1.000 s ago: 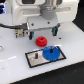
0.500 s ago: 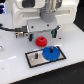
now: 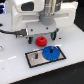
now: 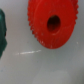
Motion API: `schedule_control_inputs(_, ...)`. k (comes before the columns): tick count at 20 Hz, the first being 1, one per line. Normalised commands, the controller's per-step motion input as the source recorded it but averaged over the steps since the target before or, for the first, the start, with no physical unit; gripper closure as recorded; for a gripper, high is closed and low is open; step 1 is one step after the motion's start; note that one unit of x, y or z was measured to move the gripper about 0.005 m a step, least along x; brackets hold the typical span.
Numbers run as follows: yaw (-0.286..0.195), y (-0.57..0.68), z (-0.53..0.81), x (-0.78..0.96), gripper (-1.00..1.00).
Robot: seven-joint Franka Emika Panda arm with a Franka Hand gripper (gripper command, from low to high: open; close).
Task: Insert the blue gear onto the right peg, followed by the red gear
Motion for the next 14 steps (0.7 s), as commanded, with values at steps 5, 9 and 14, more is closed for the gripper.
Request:
schedule_control_inputs(5, 0.0, -0.02, -0.18, -0.08, -1.0)
schedule_control_inputs(9, 0.0, 0.02, -0.15, -0.13, 1.0)
schedule_control_inputs(14, 0.0, 0.01, -0.12, -0.08, 1.0)
